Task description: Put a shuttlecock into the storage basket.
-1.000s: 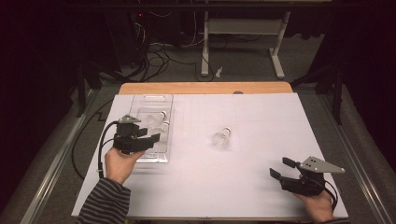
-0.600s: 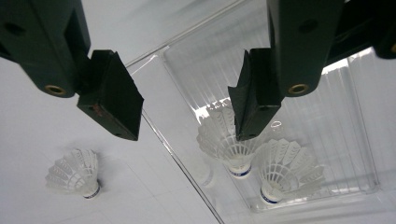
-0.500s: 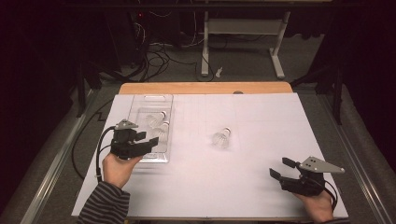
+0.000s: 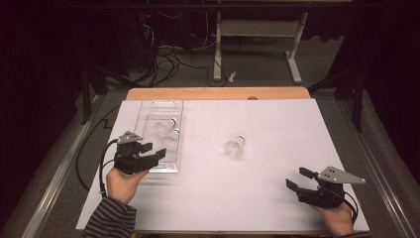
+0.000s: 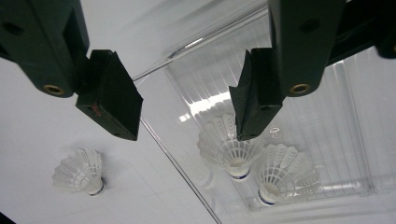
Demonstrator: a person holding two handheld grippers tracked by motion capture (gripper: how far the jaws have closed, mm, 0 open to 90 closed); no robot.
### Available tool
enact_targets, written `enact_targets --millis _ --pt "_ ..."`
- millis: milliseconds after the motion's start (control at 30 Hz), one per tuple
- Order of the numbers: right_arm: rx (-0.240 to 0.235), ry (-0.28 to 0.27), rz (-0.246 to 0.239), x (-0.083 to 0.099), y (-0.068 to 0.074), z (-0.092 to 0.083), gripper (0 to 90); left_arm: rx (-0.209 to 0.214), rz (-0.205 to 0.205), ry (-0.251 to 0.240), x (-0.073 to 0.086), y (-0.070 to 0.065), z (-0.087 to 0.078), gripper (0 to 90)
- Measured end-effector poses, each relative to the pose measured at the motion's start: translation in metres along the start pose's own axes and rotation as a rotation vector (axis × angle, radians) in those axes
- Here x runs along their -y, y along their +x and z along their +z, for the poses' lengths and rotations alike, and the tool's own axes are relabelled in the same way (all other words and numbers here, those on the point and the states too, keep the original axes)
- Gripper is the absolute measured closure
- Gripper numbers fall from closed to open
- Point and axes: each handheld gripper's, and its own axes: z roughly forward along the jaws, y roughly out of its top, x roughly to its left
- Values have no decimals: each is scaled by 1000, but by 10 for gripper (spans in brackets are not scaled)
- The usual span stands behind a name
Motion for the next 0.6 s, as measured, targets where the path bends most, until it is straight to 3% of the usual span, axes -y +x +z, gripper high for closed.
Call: enact_targets --millis 600 --pt "-1 -2 4 0 0 0 313 -3 -7 -59 18 2 -12 423"
